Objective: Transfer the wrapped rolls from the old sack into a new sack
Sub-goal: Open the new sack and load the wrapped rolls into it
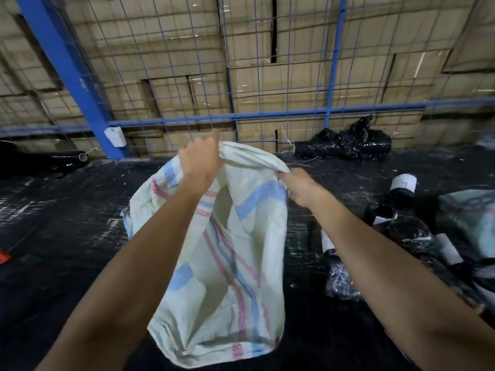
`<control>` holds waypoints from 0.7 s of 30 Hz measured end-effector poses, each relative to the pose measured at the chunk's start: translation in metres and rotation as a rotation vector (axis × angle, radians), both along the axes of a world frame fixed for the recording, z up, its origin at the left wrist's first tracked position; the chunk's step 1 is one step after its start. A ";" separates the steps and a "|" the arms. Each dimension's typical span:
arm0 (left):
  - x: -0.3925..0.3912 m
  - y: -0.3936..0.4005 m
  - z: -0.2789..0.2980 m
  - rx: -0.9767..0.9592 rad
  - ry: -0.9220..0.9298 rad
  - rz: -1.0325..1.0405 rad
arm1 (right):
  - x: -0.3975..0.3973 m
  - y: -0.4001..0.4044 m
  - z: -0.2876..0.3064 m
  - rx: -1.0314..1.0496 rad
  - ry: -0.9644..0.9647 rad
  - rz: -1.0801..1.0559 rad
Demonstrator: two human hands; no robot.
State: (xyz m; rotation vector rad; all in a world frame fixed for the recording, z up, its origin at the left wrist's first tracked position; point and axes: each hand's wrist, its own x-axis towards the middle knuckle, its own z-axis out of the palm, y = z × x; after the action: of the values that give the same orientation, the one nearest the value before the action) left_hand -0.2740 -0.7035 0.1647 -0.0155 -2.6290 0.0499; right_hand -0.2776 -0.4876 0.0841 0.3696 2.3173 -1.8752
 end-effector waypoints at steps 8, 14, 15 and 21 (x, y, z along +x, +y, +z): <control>-0.011 -0.051 -0.003 -0.087 0.057 0.038 | 0.026 0.006 0.005 -0.479 -0.150 0.470; 0.023 0.006 -0.036 -0.398 -0.053 -0.446 | 0.020 -0.011 0.020 -0.479 -0.167 0.625; 0.022 0.010 -0.037 -0.362 -0.110 -0.392 | 0.016 -0.013 0.021 -0.353 -0.164 0.662; 0.005 0.000 -0.007 -0.170 -0.076 -0.074 | 0.004 -0.008 0.001 0.515 0.283 0.230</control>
State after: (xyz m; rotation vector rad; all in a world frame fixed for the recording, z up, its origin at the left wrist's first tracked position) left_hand -0.2693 -0.7040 0.1575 -0.1770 -2.6900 0.2517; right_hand -0.2739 -0.4957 0.0849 -0.1248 2.8724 -1.2789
